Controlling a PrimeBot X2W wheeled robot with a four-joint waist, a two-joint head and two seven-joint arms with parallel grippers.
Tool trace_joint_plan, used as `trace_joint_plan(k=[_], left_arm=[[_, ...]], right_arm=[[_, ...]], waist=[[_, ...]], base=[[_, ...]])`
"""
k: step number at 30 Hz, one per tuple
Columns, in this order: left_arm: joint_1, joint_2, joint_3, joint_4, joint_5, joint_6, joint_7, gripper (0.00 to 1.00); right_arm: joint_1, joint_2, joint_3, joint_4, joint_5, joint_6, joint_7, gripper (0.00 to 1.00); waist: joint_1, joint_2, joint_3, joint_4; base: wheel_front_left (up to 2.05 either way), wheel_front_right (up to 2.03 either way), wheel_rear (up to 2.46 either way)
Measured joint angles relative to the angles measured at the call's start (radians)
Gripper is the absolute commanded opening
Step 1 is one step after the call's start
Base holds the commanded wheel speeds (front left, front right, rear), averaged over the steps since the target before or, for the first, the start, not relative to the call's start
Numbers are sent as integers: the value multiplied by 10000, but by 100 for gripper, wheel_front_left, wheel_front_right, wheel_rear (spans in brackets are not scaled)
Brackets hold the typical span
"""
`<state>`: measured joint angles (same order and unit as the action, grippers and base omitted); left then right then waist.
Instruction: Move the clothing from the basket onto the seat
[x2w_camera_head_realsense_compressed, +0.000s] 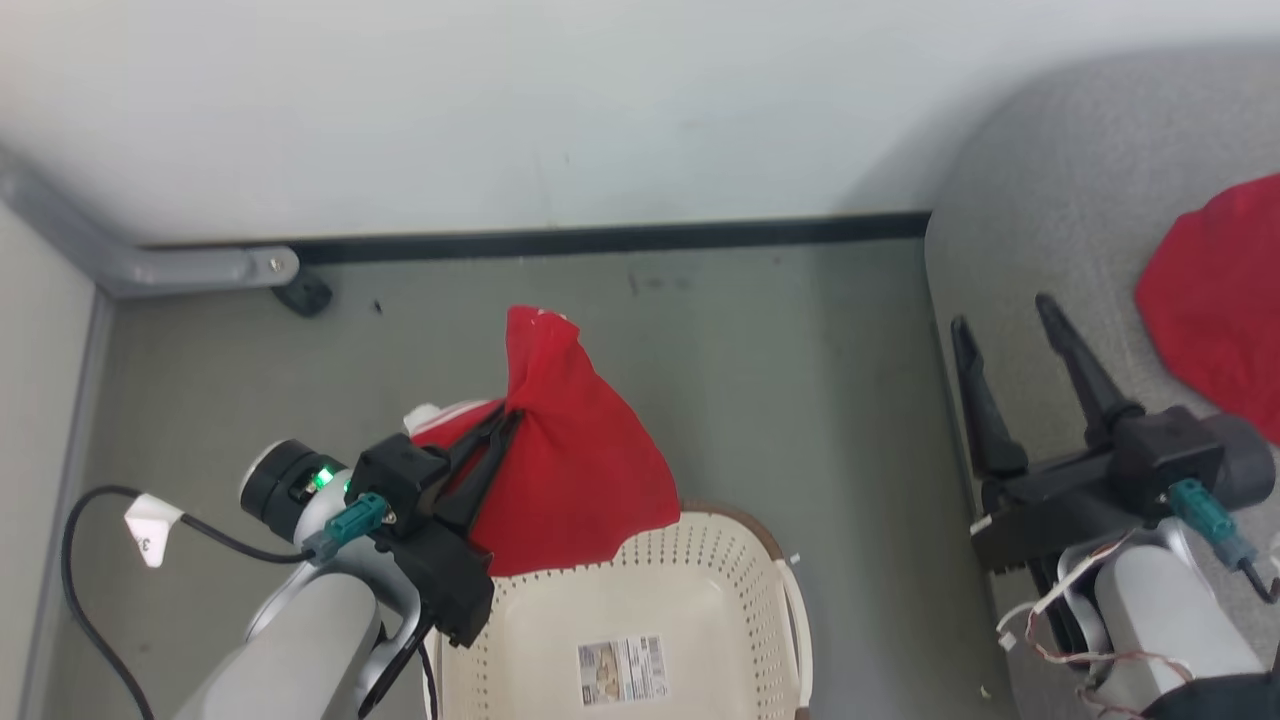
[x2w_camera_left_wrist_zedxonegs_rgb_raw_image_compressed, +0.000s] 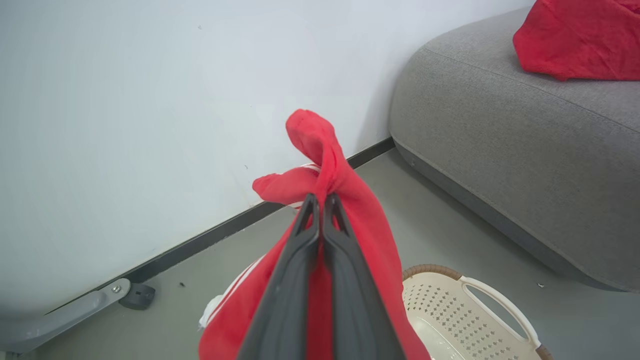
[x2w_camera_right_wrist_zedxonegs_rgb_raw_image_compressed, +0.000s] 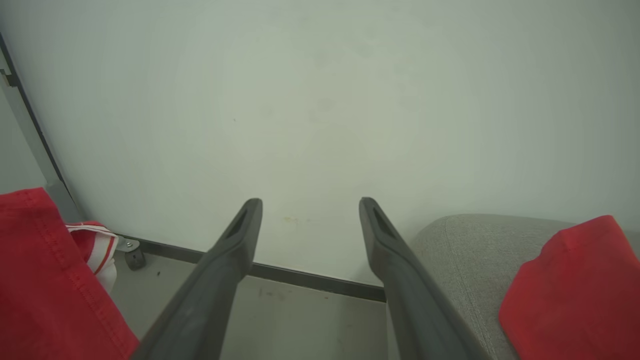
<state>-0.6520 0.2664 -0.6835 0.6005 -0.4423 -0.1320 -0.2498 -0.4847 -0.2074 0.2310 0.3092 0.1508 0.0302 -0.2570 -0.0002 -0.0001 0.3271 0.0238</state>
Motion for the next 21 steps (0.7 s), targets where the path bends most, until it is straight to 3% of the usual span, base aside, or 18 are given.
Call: trace_joint_plan(k=[12,21], left_arm=[[864,435,-483,-1076,-677,0,0,0],[1015,658,-767,-2119,-974,0,190,0]], right_arm=[[1382,127,334,474,249,305,2,100],[1658,98,888,441,242,589,2,100]], waist=[[0,0,-1896,-44],[1,0,-2670,-173]], base=[[0,0,0],[0,0,0]])
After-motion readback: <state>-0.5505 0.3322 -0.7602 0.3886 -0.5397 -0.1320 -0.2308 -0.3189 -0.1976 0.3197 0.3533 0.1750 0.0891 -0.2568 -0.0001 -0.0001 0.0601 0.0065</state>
